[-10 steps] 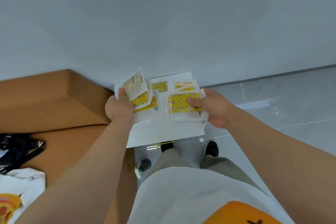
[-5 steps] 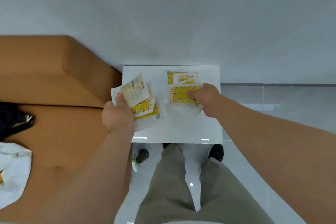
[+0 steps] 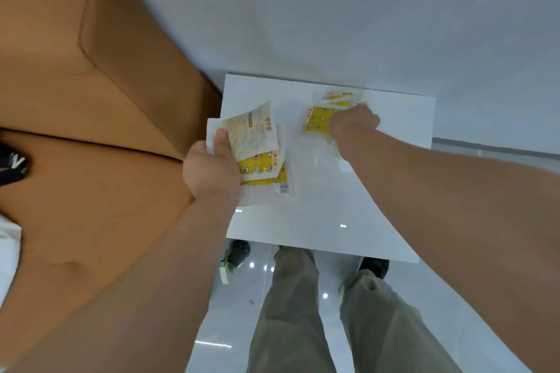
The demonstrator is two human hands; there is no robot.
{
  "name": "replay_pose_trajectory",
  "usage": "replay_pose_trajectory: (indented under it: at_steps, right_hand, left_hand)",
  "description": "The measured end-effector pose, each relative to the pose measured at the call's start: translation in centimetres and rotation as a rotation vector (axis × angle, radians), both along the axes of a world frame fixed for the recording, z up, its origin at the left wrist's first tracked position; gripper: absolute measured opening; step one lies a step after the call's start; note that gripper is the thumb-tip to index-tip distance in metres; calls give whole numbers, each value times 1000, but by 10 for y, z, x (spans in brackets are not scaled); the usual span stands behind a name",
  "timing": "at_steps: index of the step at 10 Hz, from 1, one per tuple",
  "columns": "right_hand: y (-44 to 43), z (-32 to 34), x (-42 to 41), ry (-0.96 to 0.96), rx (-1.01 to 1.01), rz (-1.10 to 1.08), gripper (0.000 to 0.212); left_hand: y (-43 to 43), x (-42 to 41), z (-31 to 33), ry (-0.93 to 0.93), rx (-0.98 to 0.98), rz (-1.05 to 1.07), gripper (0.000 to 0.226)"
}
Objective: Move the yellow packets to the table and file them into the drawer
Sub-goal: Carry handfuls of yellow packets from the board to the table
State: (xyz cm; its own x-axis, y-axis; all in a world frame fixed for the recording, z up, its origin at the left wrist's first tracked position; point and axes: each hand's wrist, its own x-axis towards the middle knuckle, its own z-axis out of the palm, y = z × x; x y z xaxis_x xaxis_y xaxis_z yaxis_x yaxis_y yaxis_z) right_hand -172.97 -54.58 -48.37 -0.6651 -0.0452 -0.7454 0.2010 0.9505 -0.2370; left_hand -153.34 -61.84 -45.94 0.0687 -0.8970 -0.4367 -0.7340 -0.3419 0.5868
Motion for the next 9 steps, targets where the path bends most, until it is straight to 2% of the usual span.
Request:
replay_pose_trajectory:
  at_steps: [1,2,3,4,5,6,7,9]
  right_hand:
    - [3,-16,-4,10,-194,-274,48]
    - [6,-11,-5,-13,-213,-304,40]
    - [14,3,-7,-89,-248,-477,11]
    - [35,24,-3,-209,-275,-514,30]
    - [70,52,9,-289,-358,-567,38]
    - [104,103,23,-300,-450,-619,34]
    - [134,180,33,-246,-569,-671,20]
    - [203,314,37,-156,-771,-803,26]
  left_hand:
    - [-5,1,2,7,22,-2,45]
    - [-9,-1,6,24,34,-9,44]
    - [-9,-6,17,40,21,-24,44]
    - [-6,-10,37,65,22,-23,45]
    - [0,-14,72,73,-5,-49,48]
    - [8,-14,116,116,-46,-105,50]
    - [19,-14,170,204,-85,-141,51]
    - [52,-39,274,391,-93,-248,53]
